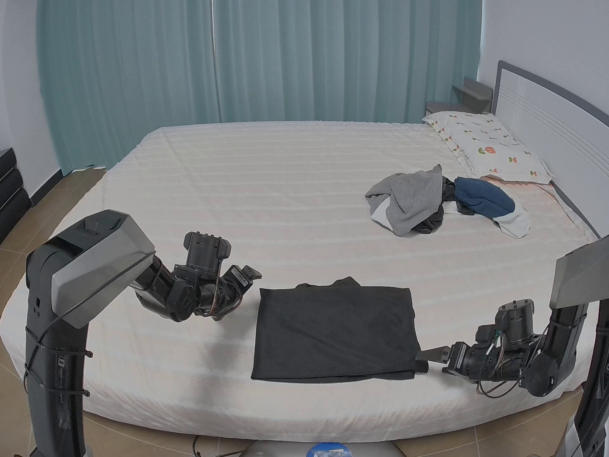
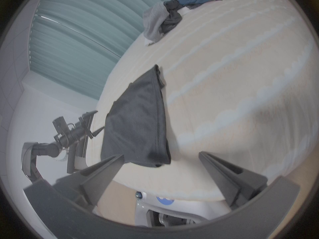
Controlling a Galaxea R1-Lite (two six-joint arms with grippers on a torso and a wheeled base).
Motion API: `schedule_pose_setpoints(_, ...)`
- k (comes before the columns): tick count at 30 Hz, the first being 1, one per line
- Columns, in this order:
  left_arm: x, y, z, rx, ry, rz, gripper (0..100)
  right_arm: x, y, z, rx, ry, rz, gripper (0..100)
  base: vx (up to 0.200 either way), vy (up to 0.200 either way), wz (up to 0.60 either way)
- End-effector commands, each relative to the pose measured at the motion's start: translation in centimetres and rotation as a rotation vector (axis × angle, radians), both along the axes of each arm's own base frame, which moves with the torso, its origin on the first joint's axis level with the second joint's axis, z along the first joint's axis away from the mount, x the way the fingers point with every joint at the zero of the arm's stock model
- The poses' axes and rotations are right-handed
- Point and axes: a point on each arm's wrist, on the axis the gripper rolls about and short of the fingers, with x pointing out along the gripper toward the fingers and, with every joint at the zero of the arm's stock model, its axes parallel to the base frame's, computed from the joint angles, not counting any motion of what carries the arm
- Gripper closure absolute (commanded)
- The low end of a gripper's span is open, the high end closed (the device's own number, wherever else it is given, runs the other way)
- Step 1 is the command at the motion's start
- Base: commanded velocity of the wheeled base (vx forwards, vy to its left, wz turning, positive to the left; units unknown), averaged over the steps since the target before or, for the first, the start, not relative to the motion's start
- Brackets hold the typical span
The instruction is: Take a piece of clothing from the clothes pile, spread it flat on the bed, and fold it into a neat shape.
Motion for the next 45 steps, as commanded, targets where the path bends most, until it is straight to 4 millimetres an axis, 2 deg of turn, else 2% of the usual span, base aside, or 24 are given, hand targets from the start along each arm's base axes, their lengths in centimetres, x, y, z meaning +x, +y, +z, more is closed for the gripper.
schedule_pose_setpoints(1, -2.4, 0.4, 1.6, -0.066, 0.034, -0.116, 0, 0.7, -1.4, 0.2, 0.059, -0.016, -0.086, 0, 0.0, 0.0, 0.0)
schedule_pose_setpoints(6, -3.9, 0.2, 0.9, 0.006, 0.026, -0.254, 0, 1.1, -2.3, -0.7, 0.079, -0.004, -0.112, 0, 0.0, 0.0, 0.0)
schedule_pose_setpoints(16, -4.1, -1.8, -0.2, 0.058, -0.014, -0.318, 0, 2.2, -3.2, -1.6, 0.111, -0.003, -0.141, 0, 0.0, 0.0, 0.0)
schedule_pose_setpoints(22, -4.1, -2.3, -0.5, 0.058, -0.029, -0.326, 0, 2.4, -3.5, -1.6, 0.122, -0.008, -0.143, 0, 0.0, 0.0, 0.0)
schedule_pose_setpoints(30, -4.0, -3.0, -1.7, 0.114, -0.049, -0.311, 0, 2.5, -3.5, -1.6, 0.133, -0.004, -0.146, 0, 0.0, 0.0, 0.0)
schedule_pose_setpoints(38, -3.8, -3.1, -1.8, 0.123, -0.053, -0.3, 0, 2.5, -3.4, -1.6, 0.133, -0.003, -0.144, 0, 0.0, 0.0, 0.0)
schedule_pose_setpoints(39, -3.8, -3.1, -1.8, 0.123, -0.053, -0.3, 100, 2.5, -3.4, -1.6, 0.133, -0.003, -0.144, 0, 0.0, 0.0, 0.0)
schedule_pose_setpoints(45, -3.8, -3.1, -1.7, 0.122, -0.056, -0.298, 100, 2.4, -3.4, -1.6, 0.133, -0.003, -0.144, 0, 0.0, 0.0, 0.0)
